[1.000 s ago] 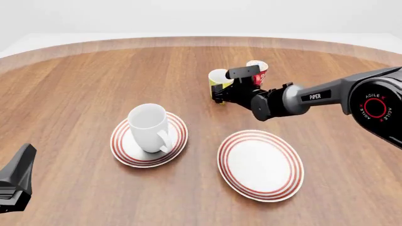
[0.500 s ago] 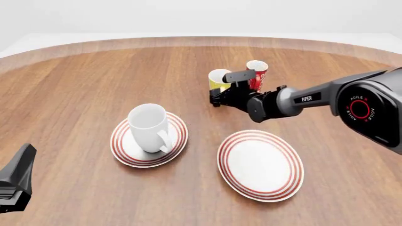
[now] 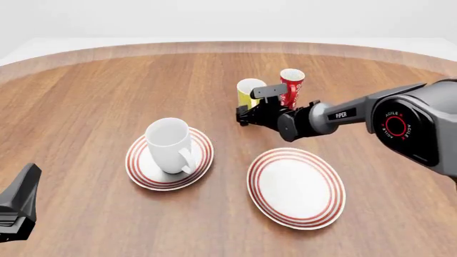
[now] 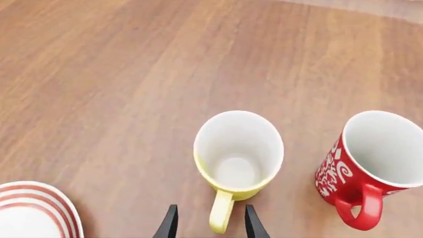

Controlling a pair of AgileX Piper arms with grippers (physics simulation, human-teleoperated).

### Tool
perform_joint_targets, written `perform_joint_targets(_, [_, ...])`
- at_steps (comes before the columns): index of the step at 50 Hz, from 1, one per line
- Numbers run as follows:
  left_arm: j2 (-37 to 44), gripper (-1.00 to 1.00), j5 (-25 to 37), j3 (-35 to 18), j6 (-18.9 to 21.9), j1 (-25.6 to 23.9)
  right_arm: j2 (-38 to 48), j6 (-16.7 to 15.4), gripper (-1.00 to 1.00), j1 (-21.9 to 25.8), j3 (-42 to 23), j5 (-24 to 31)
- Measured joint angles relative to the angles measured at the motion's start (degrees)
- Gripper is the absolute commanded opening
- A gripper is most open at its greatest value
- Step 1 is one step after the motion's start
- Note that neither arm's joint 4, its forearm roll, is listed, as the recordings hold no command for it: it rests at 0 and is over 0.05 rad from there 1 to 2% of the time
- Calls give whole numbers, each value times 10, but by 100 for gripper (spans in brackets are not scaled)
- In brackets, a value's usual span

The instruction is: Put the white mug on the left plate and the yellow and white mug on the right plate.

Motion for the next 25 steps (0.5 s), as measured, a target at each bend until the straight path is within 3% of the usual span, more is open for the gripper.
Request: perform_joint_targets(25, [0,100,0,0,0,0,-28,-10,-100,-5,34,-18])
